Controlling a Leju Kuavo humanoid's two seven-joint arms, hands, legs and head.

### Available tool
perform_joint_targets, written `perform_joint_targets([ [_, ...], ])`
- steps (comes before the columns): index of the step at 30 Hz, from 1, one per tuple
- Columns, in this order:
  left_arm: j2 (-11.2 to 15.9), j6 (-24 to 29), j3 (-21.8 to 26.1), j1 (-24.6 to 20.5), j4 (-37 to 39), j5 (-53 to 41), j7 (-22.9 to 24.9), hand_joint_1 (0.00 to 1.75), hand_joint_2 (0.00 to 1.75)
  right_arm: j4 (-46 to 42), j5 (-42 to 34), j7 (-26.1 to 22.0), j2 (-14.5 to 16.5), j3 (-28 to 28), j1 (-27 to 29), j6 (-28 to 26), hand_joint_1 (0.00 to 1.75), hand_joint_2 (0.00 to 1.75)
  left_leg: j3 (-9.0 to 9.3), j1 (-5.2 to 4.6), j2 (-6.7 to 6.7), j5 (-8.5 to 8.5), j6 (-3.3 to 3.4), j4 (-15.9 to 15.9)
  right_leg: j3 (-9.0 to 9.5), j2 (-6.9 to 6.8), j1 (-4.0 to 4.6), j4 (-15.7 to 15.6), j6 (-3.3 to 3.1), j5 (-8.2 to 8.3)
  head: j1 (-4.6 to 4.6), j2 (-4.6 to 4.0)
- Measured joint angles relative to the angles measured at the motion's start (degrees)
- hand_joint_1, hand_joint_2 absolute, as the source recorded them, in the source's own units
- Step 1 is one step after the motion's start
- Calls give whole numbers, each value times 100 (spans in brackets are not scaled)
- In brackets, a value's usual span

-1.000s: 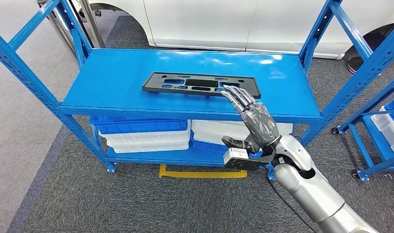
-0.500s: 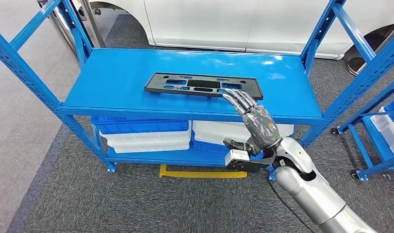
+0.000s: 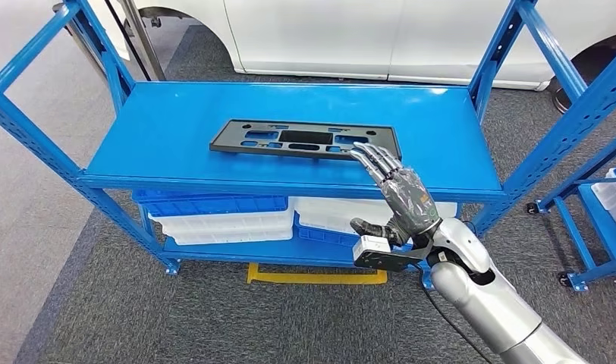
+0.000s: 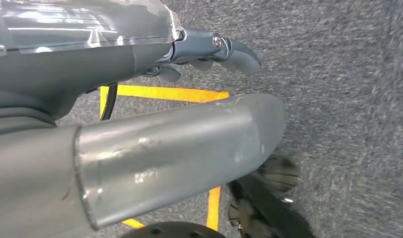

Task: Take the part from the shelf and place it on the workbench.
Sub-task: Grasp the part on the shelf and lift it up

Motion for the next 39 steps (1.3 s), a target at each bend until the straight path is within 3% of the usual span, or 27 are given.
perform_joint_targets([
  [1,1,0,-2,8,0,-1,1,0,0,2,0,0,0,0,0,0,0,0,-11,-3,0,199,20,-133,42,2,5,0,4,-28,0,0],
  [3,4,1,-4,19,1,-2,1,0,0,3,0,0,0,0,-1,0,0,0,227,-17,4,738,75,-878,144,3,5,-7,31,-94,1,0],
  [4,7,2,-5,20,3,-2,1,0,0,3,-1,0,0,0,-3,0,0,0,364,-37,6,917,100,-1228,180,2,11,-10,53,-121,1,0],
  [5,9,2,-5,16,5,-2,-1,0,0,3,-1,0,0,0,-5,-1,0,0,459,-55,8,993,123,-1465,195,1,16,-15,81,-135,1,0],
  [7,11,2,-7,8,10,-1,-2,0,0,4,-2,1,0,0,-5,-2,0,0,508,-86,4,966,157,-1604,195,1,29,-51,138,-130,-1,0],
  [10,5,4,-8,5,10,-2,-4,0,0,-9,-2,0,-3,0,-13,-4,0,0,593,-45,4,982,254,-1753,167,2,36,34,216,-225,3,0],
  [11,3,4,-8,6,10,-2,-4,0,0,-12,-2,0,-9,0,-18,-5,0,0,631,-35,7,989,293,-1798,67,6,41,247,227,-342,4,0],
  [13,1,4,-9,8,10,-2,-3,0,0,-5,-2,0,-22,0,-11,-4,0,0,665,-58,9,969,346,-1811,-336,13,44,968,234,-632,5,0],
  [14,1,4,-9,7,10,-2,-3,0,0,-1,-2,0,-25,0,1,-4,0,0,677,-70,5,952,360,-1808,-553,14,45,1300,240,-711,5,0],
  [15,2,4,-9,9,10,-2,-3,0,0,3,-2,0,-27,0,13,-4,0,0,695,-82,-1,931,369,-1801,-699,13,44,1472,243,-682,4,0],
  [16,2,4,-9,12,10,-2,-3,0,0,5,-2,1,-29,0,20,-4,0,0,720,-90,-6,904,371,-1793,-733,13,44,1416,240,-528,4,0],
  [17,1,3,-9,13,10,-2,-4,0,0,7,-2,1,-31,0,22,-4,0,0,754,-97,-13,872,367,-1779,-655,13,45,1146,229,-282,4,0],
  [19,-5,1,-10,12,10,-2,-5,0,0,7,-3,3,-37,1,17,-4,0,0,809,-112,-23,795,342,-1743,-365,12,66,400,180,153,4,0],
  [20,-8,0,-11,8,10,-2,-5,0,0,7,-4,3,-39,1,15,-4,0,0,814,-119,-27,765,321,-1724,-258,11,81,145,151,240,4,0],
  [22,-14,0,-11,2,10,-1,-5,0,0,6,-8,9,-43,1,17,-4,0,0,804,-125,-28,732,272,-1710,-193,16,116,-11,105,217,4,0],
  [24,-15,2,-11,-3,10,1,-5,0,0,2,-11,19,-45,0,22,-5,0,0,819,-125,-18,694,213,-1708,-156,28,91,-74,62,208,3,0],
  [26,-19,4,-13,-5,10,3,-5,0,0,-3,-12,28,-46,0,21,-7,0,0,729,-118,-5,537,147,-1460,-71,20,50,-147,8,203,1,0],
  [29,-20,3,-13,-3,10,7,-5,0,0,-6,-11,42,-46,1,30,2,0,0,133,-49,3,119,63,-374,10,-6,41,-169,-40,152,-4,0],
  [30,-21,0,-13,1,10,7,-5,0,0,-6,-9,46,-45,1,39,8,0,0,-38,-24,4,93,39,-126,31,-7,37,-167,-36,130,-4,0],
  [31,-21,-3,-13,6,10,7,-5,0,0,-6,-6,53,-45,2,47,13,0,0,-107,0,5,186,19,-94,60,-3,28,-166,-23,105,-4,0],
  [32,-21,-6,-13,11,10,7,-5,0,0,-6,-3,60,-44,2,53,17,0,0,-59,23,6,387,0,-291,99,1,14,-162,-2,76,-5,0],
  [34,-19,-7,-13,15,10,7,-7,0,0,-6,-1,69,-44,2,54,20,0,0,253,48,11,853,-34,-1058,184,7,-14,-146,66,2,-5,0],
  [35,-19,-7,-14,14,11,7,-9,0,0,-6,1,75,-44,2,50,20,0,0,395,43,9,976,-28,-1384,204,10,-16,-131,106,-31,-7,0],
  [36,-18,-9,-14,10,11,6,-13,0,0,-6,1,79,-45,2,46,20,0,0,478,33,6,1020,-6,-1579,209,12,-11,-125,145,-50,-8,0],
  [39,-18,-16,-15,-1,12,4,-27,0,0,-8,8,89,-44,2,46,19,0,0,510,0,-1,981,127,-1673,207,16,-18,-157,239,-68,-11,0],
])
